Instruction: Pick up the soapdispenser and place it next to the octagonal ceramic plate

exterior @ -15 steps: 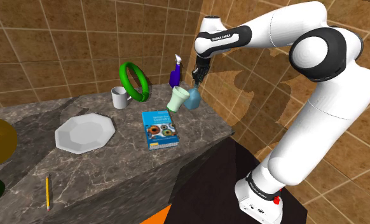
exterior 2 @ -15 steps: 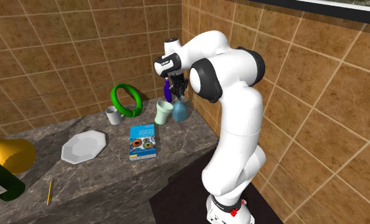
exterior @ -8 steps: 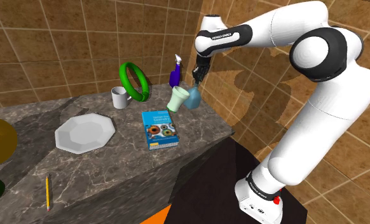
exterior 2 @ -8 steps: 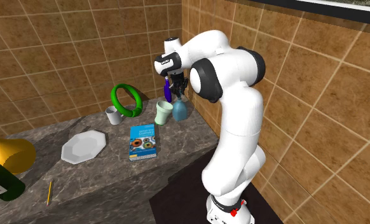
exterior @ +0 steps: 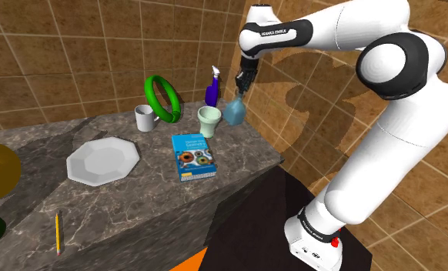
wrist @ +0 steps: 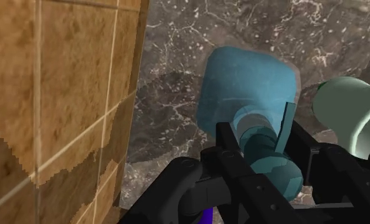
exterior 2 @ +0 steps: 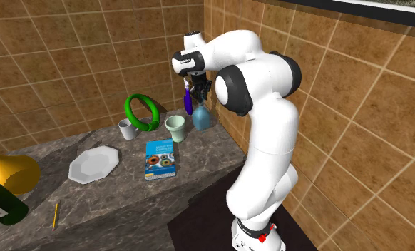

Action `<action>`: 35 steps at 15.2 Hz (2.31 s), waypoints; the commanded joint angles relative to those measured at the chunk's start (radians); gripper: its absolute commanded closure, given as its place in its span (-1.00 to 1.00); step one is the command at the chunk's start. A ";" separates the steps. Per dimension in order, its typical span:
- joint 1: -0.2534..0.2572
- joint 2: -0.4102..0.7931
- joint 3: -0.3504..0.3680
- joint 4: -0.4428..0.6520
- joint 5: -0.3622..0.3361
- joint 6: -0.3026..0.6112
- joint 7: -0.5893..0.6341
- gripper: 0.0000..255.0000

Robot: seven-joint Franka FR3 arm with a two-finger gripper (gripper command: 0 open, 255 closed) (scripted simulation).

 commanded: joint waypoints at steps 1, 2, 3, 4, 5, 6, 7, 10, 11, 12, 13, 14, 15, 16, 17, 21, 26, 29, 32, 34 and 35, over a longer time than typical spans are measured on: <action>0.002 -0.006 0.001 0.018 0.000 -0.025 0.001 1.00; 0.002 -0.009 0.001 0.029 0.000 -0.037 -0.001 1.00; 0.002 -0.011 0.002 0.039 0.000 -0.050 -0.002 1.00; 0.002 -0.013 0.002 0.050 0.000 -0.063 -0.003 1.00; 0.003 -0.015 0.002 0.061 0.000 -0.076 -0.004 1.00; 0.003 -0.017 0.002 0.073 0.000 -0.089 -0.005 1.00; 0.003 -0.018 0.002 0.084 0.000 -0.102 -0.007 1.00; 0.003 -0.021 0.002 0.121 0.001 -0.141 -0.011 1.00; 0.003 -0.022 0.002 0.134 0.001 -0.155 -0.012 1.00; 0.004 -0.022 0.002 0.147 0.002 -0.168 -0.013 1.00; 0.004 -0.022 0.002 0.160 0.002 -0.181 -0.015 1.00; 0.004 -0.022 0.002 0.173 0.002 -0.195 -0.016 1.00; 0.004 -0.022 0.002 0.187 0.003 -0.208 -0.018 1.00; 0.004 -0.021 0.002 0.201 0.003 -0.222 -0.019 1.00; 0.004 -0.020 0.002 0.216 0.004 -0.235 -0.021 1.00; 0.004 -0.015 0.002 0.277 0.006 -0.290 -0.028 1.00; 0.003 -0.001 0.002 0.362 0.009 -0.361 -0.037 1.00; 0.002 0.011 0.001 0.418 0.011 -0.405 -0.043 1.00; 0.000 0.026 0.000 0.478 0.014 -0.451 -0.049 1.00; -0.001 0.037 0.000 0.522 0.016 -0.482 -0.054 1.00; -0.002 0.044 -0.001 0.545 0.017 -0.498 -0.056 1.00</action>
